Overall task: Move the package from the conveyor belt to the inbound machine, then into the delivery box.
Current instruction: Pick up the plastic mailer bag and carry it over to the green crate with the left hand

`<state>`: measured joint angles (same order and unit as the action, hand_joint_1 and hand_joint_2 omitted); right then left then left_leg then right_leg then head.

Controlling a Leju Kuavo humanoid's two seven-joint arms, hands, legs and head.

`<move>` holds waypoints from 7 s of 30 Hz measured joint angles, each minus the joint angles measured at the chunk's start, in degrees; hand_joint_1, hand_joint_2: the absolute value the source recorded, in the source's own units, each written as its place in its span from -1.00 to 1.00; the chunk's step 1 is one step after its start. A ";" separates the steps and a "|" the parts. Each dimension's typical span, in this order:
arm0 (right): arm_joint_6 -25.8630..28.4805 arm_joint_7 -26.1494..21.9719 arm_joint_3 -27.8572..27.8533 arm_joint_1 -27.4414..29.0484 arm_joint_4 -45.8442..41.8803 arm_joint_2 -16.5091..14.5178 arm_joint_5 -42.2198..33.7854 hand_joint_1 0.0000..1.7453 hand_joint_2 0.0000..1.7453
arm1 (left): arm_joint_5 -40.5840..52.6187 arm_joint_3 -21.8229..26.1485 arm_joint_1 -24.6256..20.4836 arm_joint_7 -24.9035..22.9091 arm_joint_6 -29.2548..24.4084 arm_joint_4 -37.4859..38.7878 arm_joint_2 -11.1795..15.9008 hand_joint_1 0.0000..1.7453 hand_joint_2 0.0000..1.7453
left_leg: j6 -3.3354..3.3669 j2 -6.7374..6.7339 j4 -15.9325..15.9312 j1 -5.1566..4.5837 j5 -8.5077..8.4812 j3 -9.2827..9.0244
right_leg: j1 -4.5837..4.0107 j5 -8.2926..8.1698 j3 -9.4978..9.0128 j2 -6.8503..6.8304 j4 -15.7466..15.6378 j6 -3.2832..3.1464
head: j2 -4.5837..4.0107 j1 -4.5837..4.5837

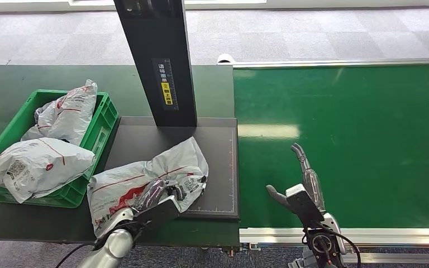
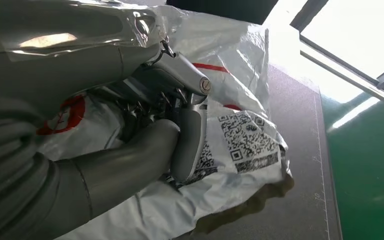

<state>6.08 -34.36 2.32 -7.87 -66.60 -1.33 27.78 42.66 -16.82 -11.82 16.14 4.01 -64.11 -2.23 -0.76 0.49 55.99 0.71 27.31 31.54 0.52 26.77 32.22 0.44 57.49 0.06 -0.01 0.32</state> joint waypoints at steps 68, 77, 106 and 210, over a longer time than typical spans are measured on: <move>-1.13 -0.96 -0.02 -0.47 0.03 0.09 -0.50 -1.00 1.00 | 2.67 2.27 3.69 8.18 -11.43 -6.76 -0.67 -1.00 1.00 | 0.00 0.01 0.02 0.00 -0.01 0.32 | 0.00 0.00 0.35 0.00 0.00 0.00 | 0.01 0.00; -1.11 -0.78 -0.03 0.26 0.02 0.33 -0.45 -1.00 1.00 | 9.89 2.27 0.91 0.68 -14.78 -1.70 -0.44 -1.00 1.00 | 0.00 0.00 0.02 0.00 0.00 0.32 | 0.00 0.00 0.35 0.00 0.00 0.00 | -0.01 -0.01; -1.33 0.79 -0.04 -2.55 0.22 -0.50 1.40 -1.00 1.00 | 17.22 2.34 -7.21 -7.08 -3.90 10.26 -2.19 0.38 1.00 | 0.19 0.83 -0.07 -0.16 0.21 -0.77 | 0.17 0.47 -1.22 -0.80 -0.07 0.24 | 0.01 0.00; 2.38 -0.96 2.86 1.04 3.12 0.87 -3.17 -1.00 1.00 | 26.25 18.32 -7.60 23.82 -43.94 -51.44 -7.64 1.00 -1.00 | 0.17 0.21 0.01 -0.14 0.69 -0.23 | 0.15 0.81 -0.19 -0.33 -0.01 0.21 | -0.01 -0.01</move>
<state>8.46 -35.32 5.17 -6.84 -63.48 -0.46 24.61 68.91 1.49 -19.42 39.95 -39.93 -115.56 -9.87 -0.58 0.70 56.00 0.57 28.01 31.31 0.67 27.59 32.03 0.11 57.48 0.26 -0.02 0.31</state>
